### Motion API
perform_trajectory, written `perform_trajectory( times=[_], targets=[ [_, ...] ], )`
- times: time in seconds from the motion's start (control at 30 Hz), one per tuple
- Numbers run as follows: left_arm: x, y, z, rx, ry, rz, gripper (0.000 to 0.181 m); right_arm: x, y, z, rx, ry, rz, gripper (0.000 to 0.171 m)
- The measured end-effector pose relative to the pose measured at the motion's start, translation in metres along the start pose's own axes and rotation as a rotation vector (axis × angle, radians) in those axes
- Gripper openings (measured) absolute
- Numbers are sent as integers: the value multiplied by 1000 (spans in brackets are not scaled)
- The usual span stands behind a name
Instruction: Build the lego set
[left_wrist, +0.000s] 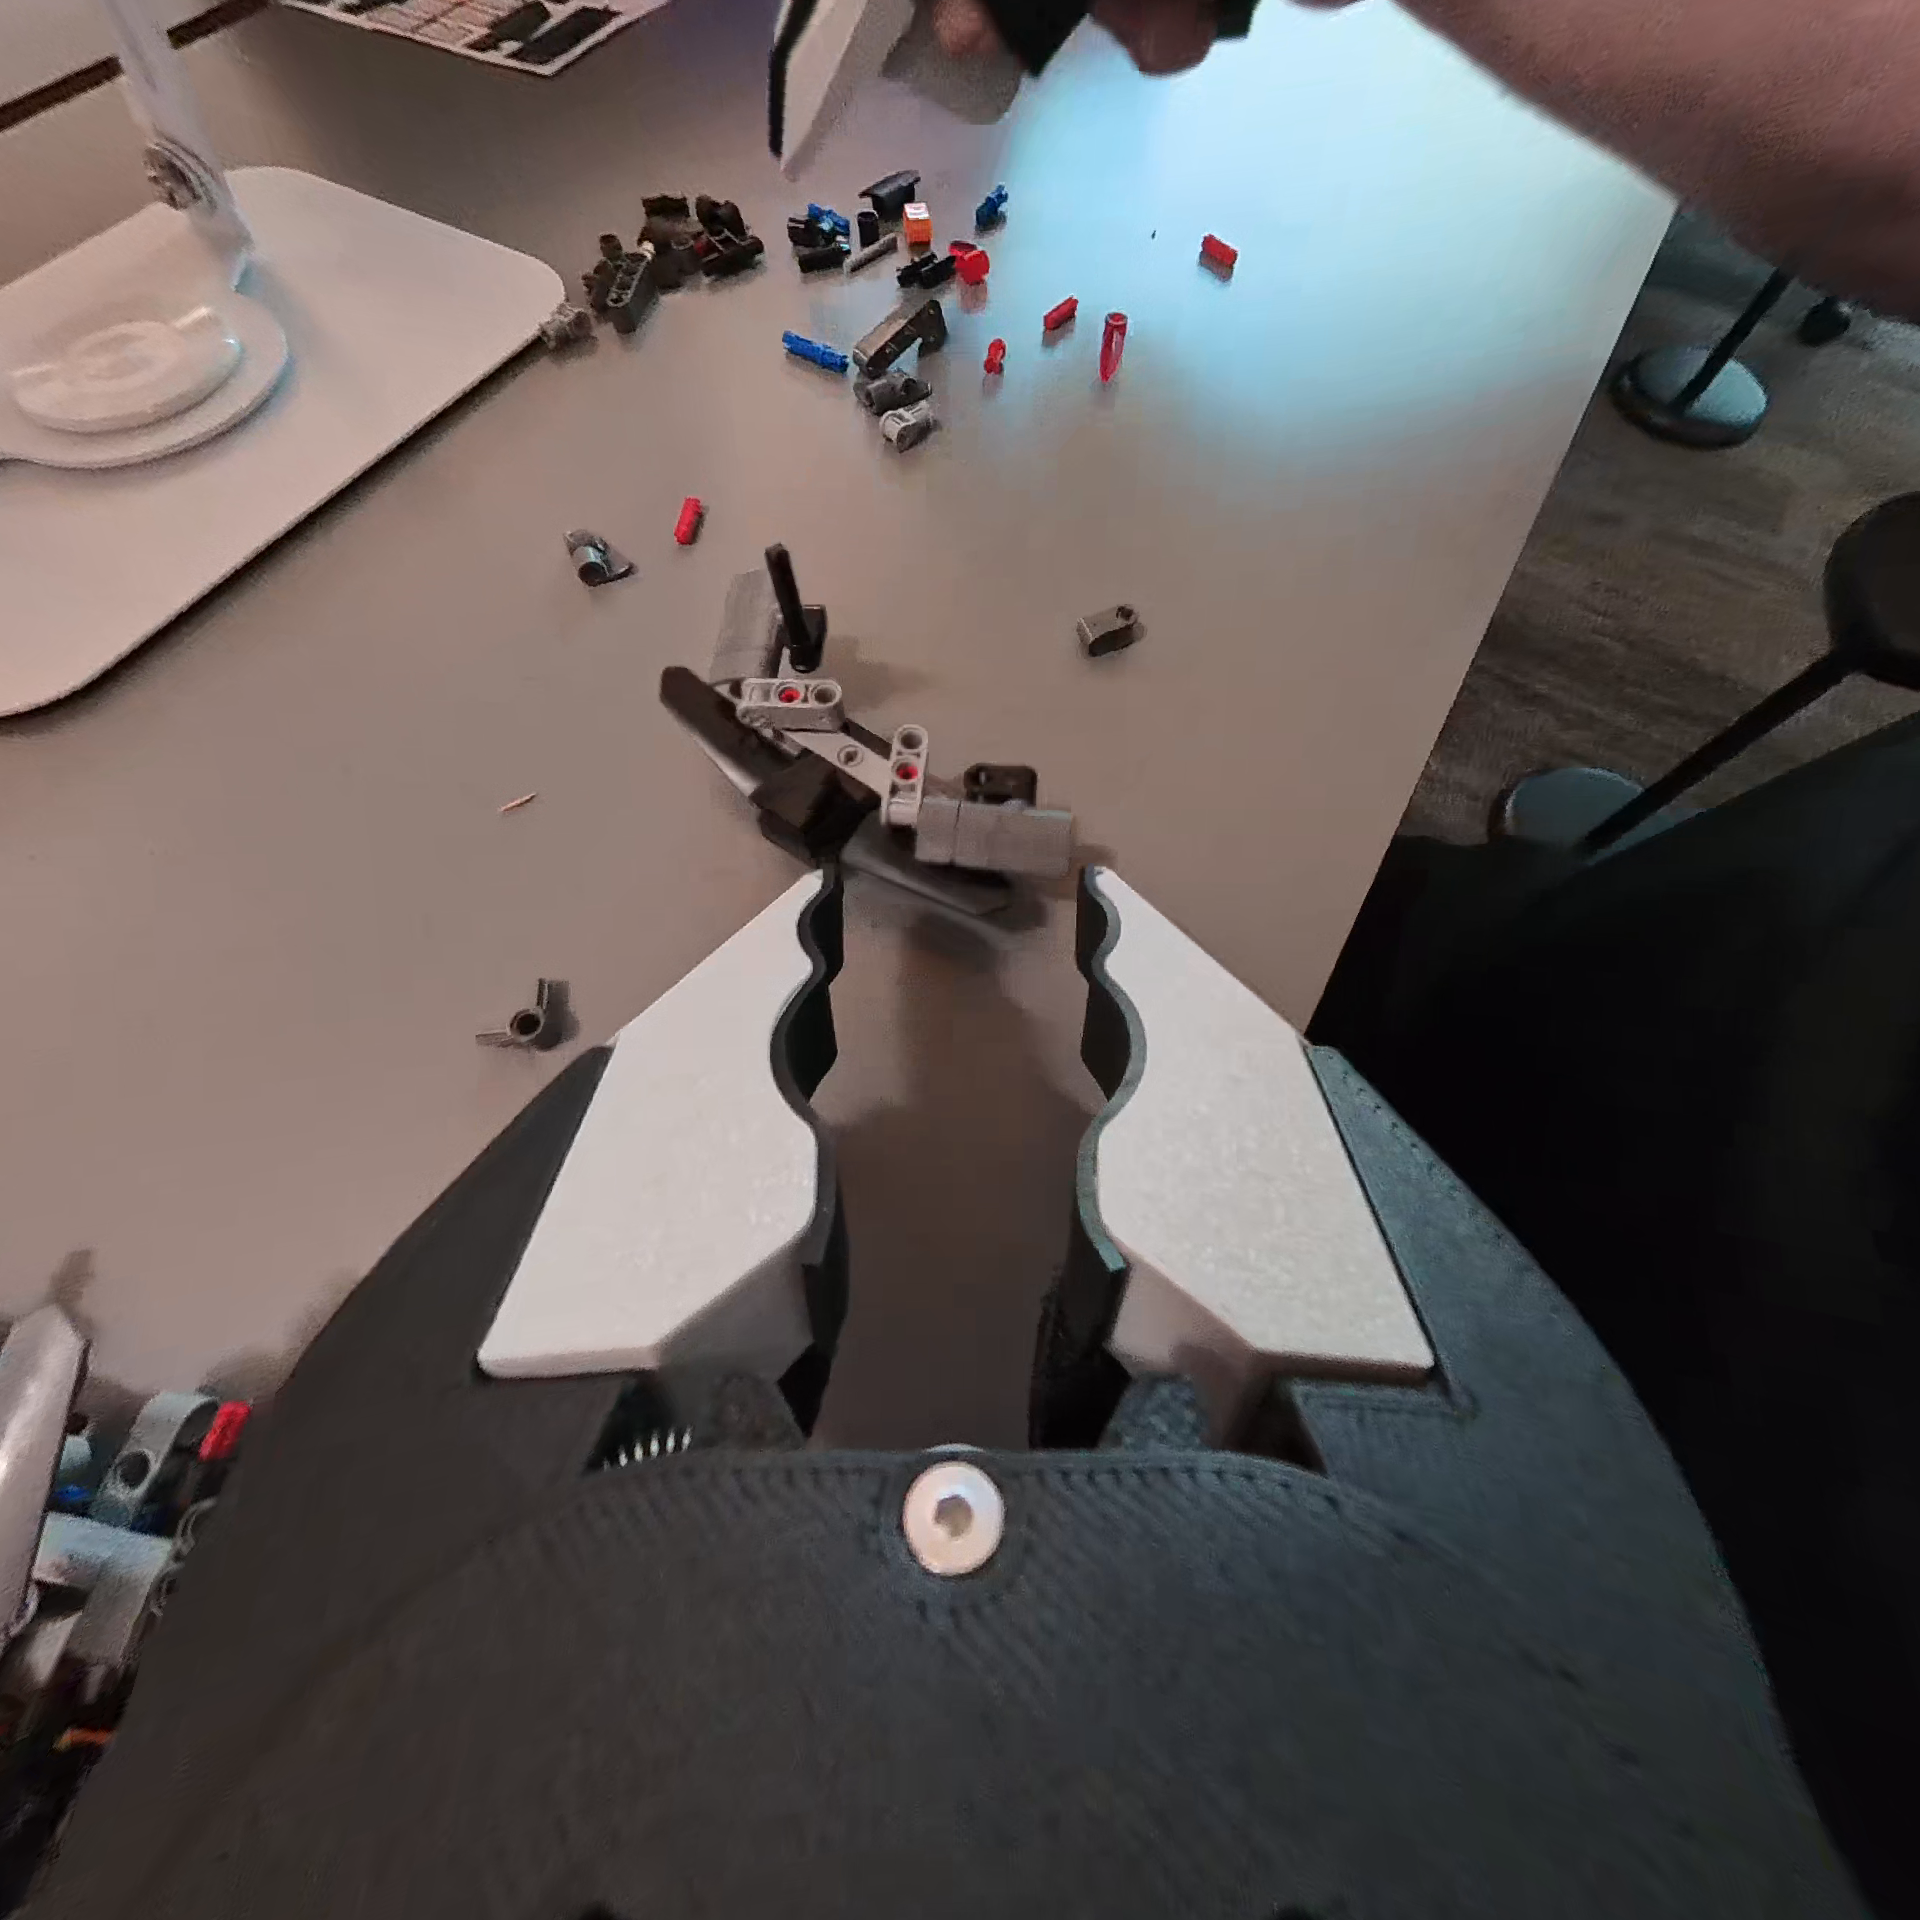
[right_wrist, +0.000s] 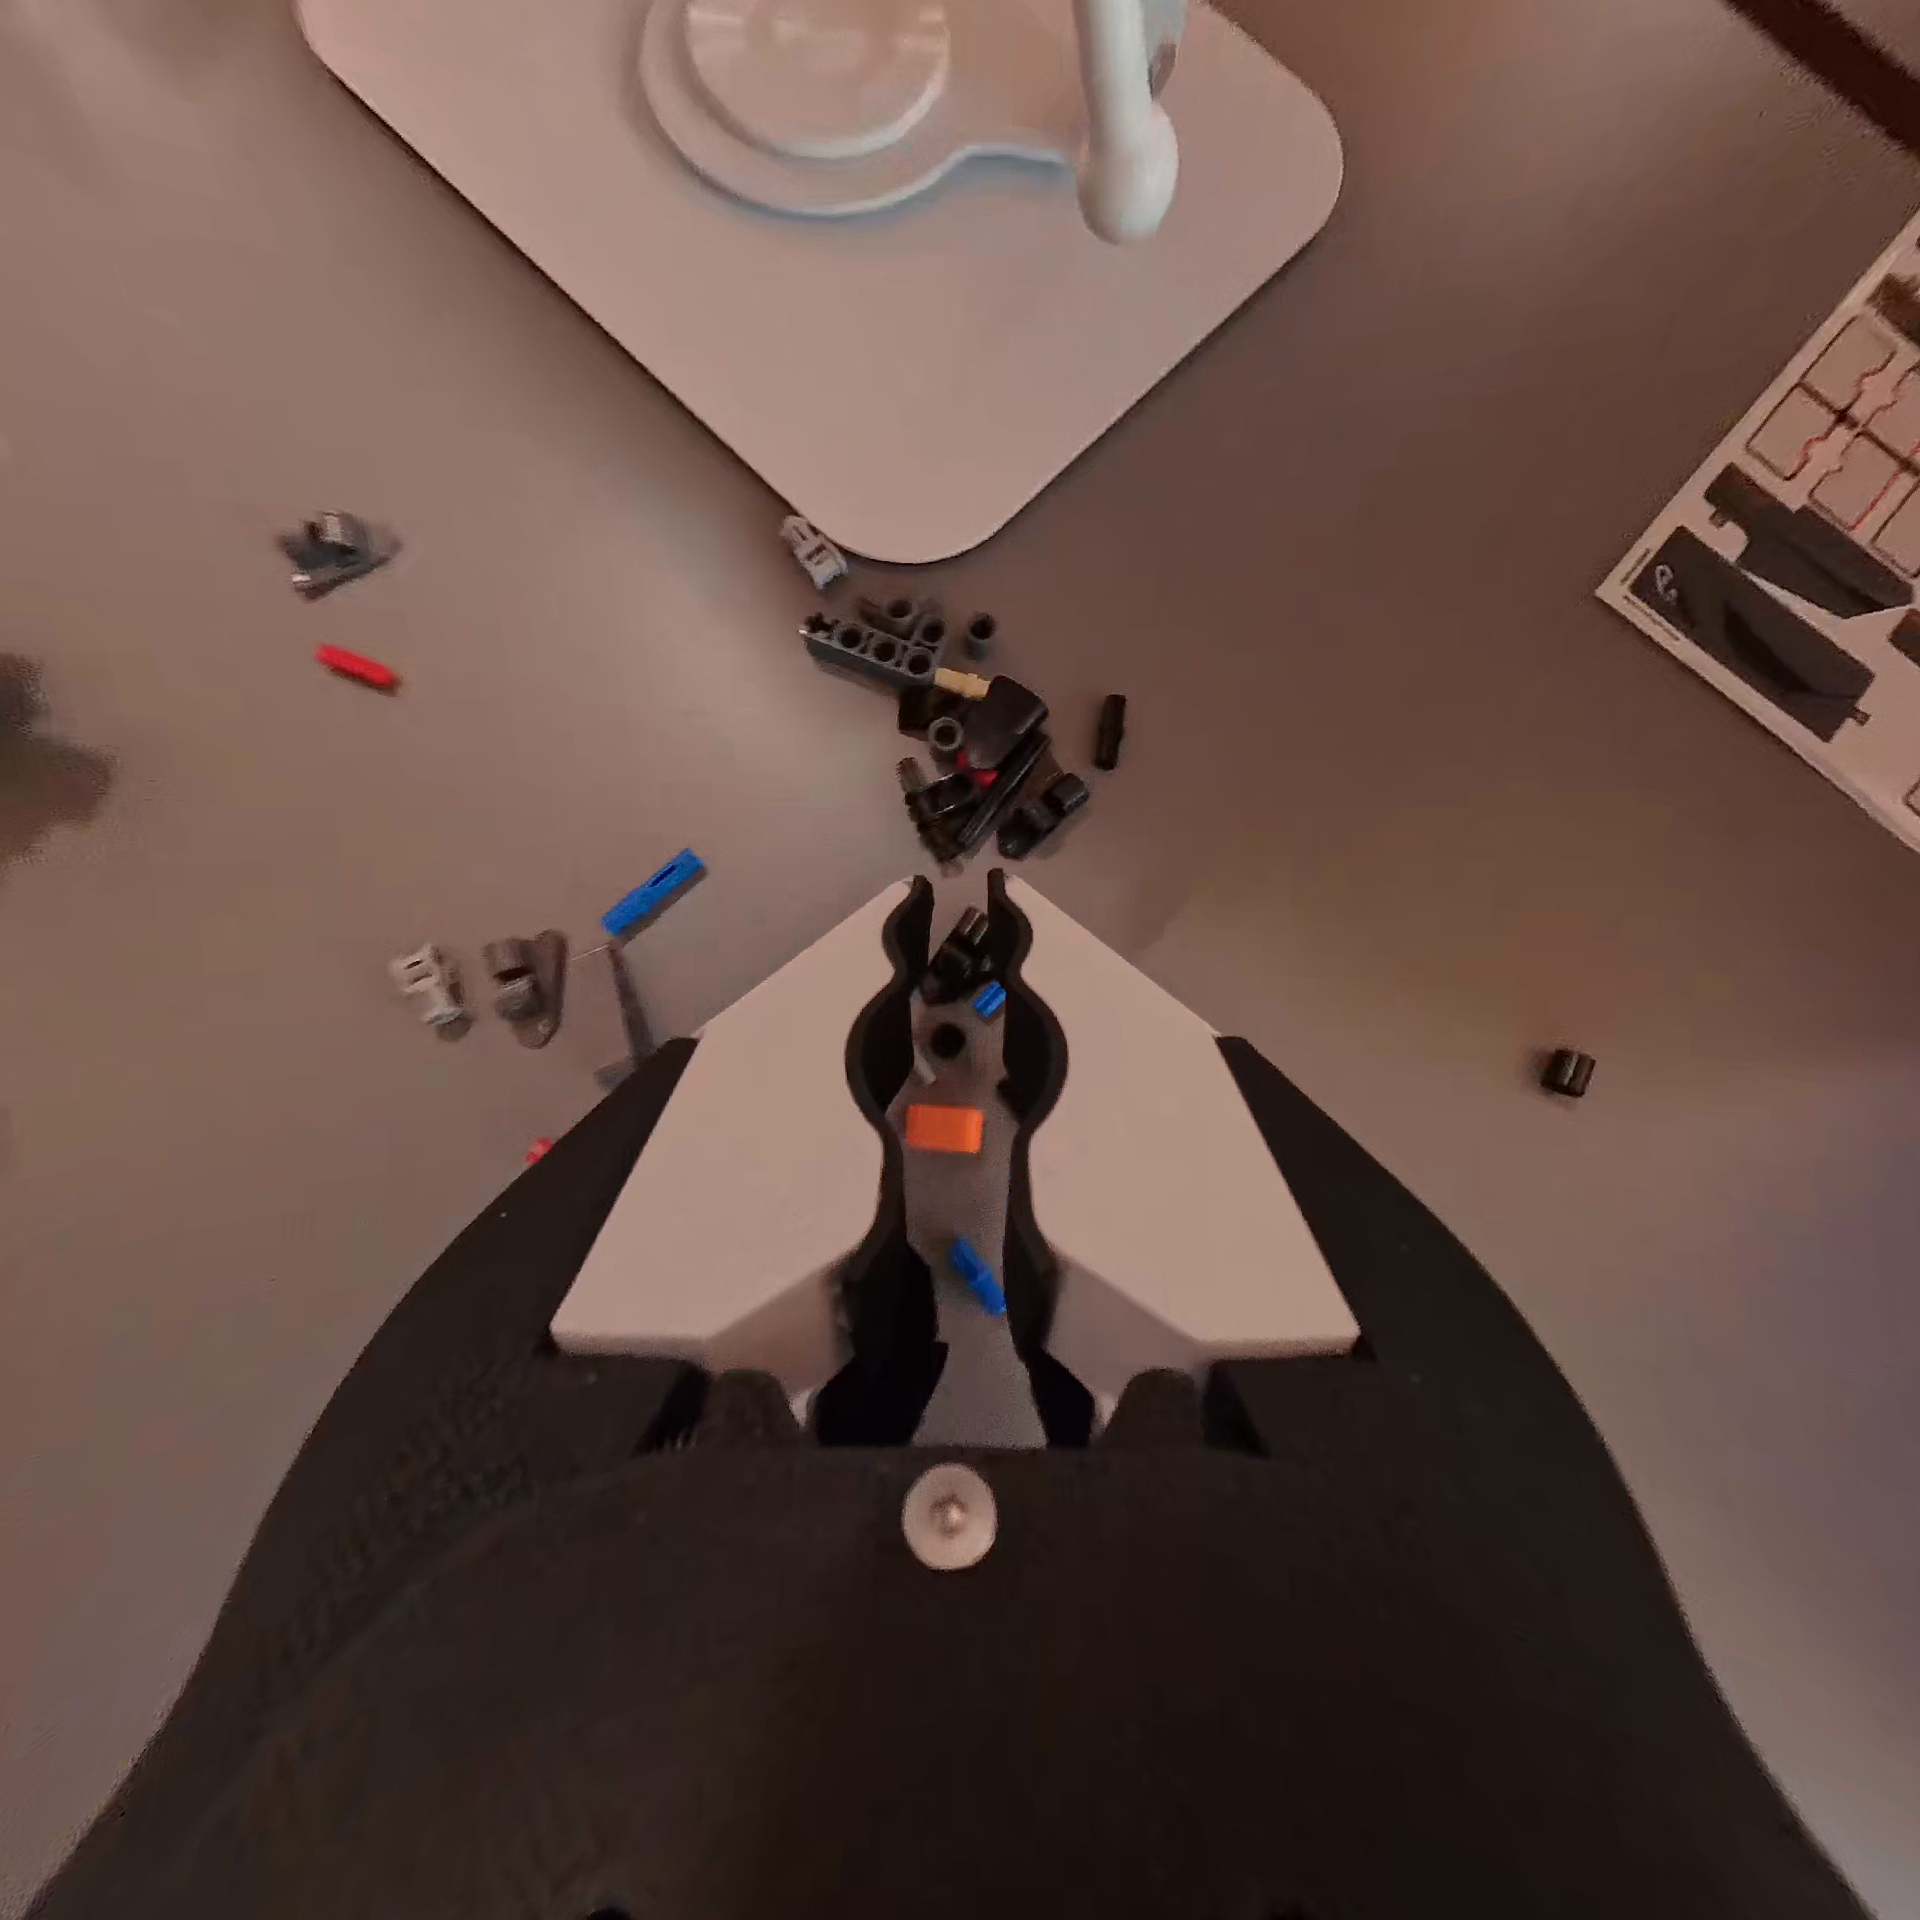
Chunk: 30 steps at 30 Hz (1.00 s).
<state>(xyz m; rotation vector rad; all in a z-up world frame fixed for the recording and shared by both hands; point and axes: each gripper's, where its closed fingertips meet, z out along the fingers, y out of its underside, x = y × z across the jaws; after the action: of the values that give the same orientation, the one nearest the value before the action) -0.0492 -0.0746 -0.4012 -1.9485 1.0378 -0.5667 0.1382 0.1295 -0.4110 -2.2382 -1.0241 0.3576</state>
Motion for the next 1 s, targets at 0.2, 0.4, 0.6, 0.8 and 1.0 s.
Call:
perform_trajectory(
  times=[0.2,0.4,0.6,0.8,1.0],
  targets=[
    [-3,2,-7,29,-6,-29,43,8,1,22,-44,8,58,7],
    [-5,-4,-9,59,27,-76,43,9,0,27,-69,21,65,9],
    [-7,-4,-9,62,32,-88,44,6,-9,18,-64,63,37,15],
    [-8,-4,-9,65,49,-111,44,7,-1,28,-103,67,43,13],
    [-8,-3,-9,65,56,-122,45,8,-4,31,-72,46,62,6]
  ],
)
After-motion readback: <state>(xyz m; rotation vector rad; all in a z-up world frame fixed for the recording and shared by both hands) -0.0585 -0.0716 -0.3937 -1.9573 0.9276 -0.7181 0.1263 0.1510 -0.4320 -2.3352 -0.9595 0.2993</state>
